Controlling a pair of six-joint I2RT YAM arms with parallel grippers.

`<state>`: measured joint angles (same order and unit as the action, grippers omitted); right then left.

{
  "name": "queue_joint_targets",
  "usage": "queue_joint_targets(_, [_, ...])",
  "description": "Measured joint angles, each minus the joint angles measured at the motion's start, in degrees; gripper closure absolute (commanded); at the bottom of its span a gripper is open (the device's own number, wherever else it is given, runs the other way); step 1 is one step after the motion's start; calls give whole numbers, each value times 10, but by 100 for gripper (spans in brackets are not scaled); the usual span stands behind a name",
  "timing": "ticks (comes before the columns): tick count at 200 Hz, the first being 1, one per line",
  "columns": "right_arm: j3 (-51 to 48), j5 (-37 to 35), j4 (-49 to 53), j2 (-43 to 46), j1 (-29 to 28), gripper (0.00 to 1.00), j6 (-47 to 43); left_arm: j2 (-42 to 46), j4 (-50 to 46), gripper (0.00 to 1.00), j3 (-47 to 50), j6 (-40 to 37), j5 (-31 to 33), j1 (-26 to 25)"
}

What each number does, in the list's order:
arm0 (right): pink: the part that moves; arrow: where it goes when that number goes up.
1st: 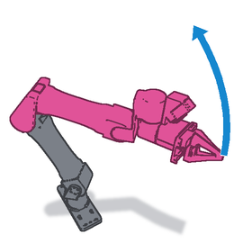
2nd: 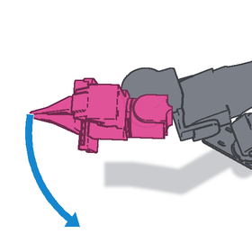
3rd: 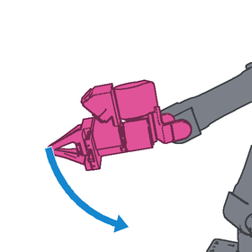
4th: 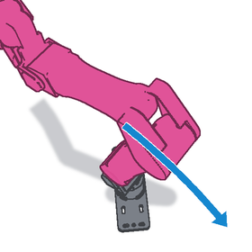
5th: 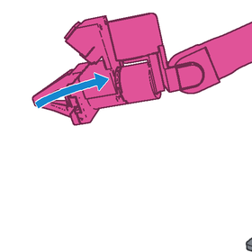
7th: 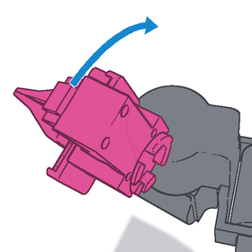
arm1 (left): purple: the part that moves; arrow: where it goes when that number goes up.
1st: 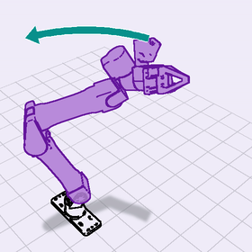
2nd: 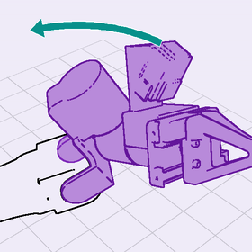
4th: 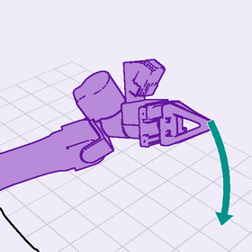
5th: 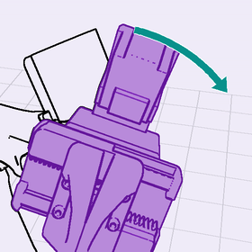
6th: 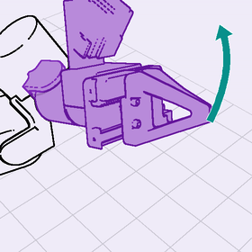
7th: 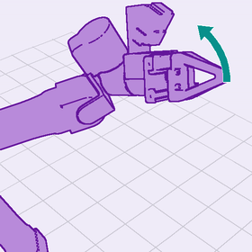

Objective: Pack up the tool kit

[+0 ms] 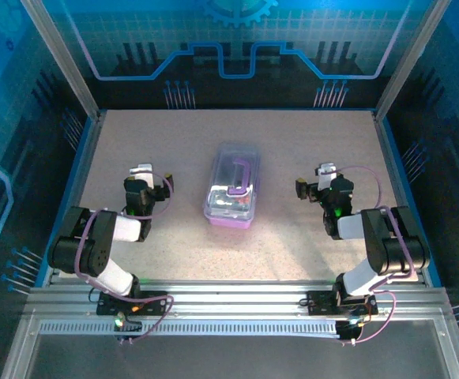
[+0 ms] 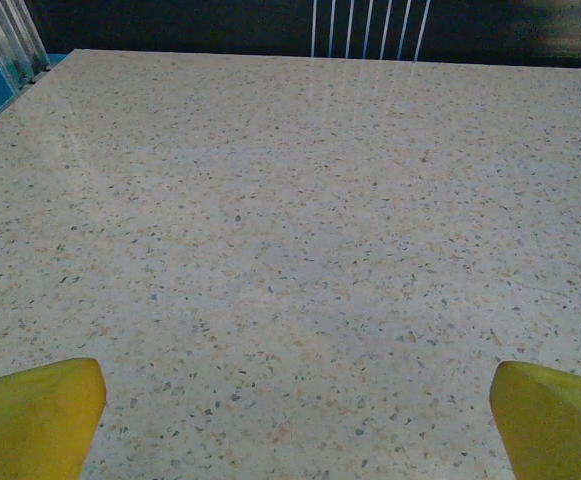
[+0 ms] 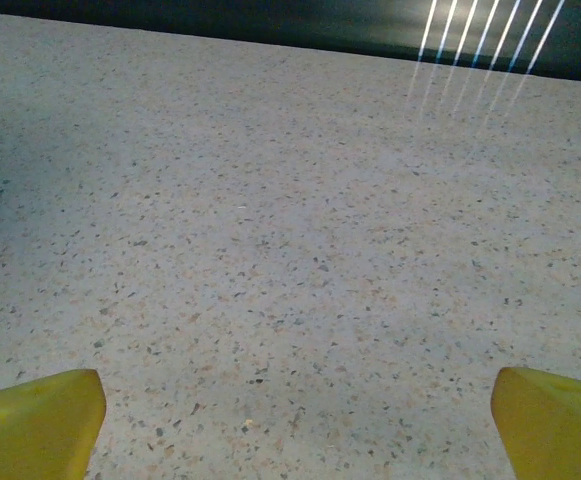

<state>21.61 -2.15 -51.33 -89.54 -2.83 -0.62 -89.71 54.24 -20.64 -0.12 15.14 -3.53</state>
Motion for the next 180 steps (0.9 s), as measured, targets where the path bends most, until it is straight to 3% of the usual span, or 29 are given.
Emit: queue_joint_targets(180, [3,-1,3,1,-8,0,-5,0,0,1,0,0,0,0])
